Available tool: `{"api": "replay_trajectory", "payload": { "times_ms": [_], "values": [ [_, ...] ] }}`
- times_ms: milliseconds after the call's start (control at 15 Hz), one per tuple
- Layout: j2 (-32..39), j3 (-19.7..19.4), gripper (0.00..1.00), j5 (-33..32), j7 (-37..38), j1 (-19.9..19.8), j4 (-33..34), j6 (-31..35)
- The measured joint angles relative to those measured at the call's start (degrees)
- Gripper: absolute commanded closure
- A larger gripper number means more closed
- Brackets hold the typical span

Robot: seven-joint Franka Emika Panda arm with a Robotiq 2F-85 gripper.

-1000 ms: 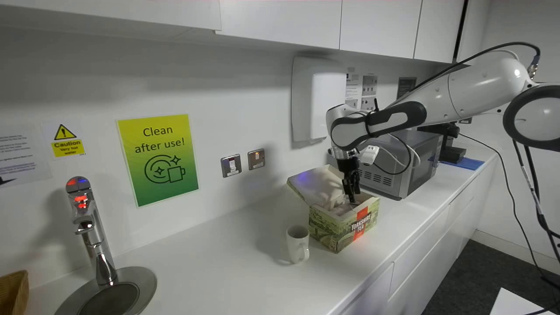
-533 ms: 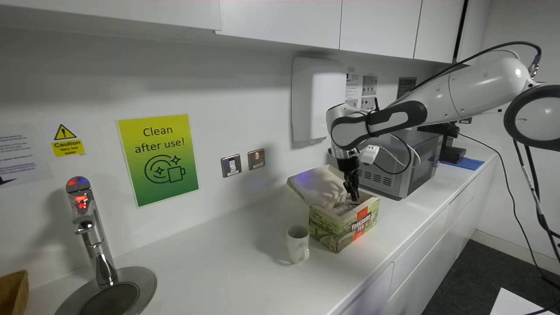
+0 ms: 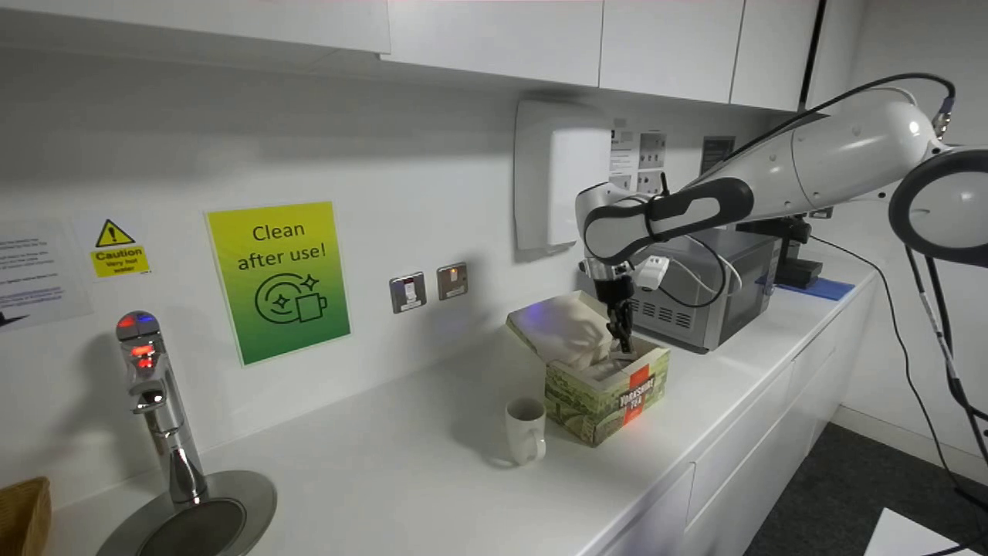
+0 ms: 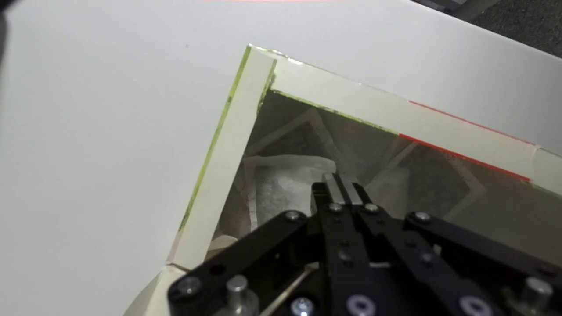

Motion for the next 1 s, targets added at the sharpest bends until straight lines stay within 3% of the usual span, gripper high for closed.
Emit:
{"api": "replay_trajectory", "payload": {
  "times_ms": [1000],
  "values": [
    [-3.99, 0.81, 1.0, 0.0, -0.01, 0.85, 0.15, 0.23]
  ]
}}
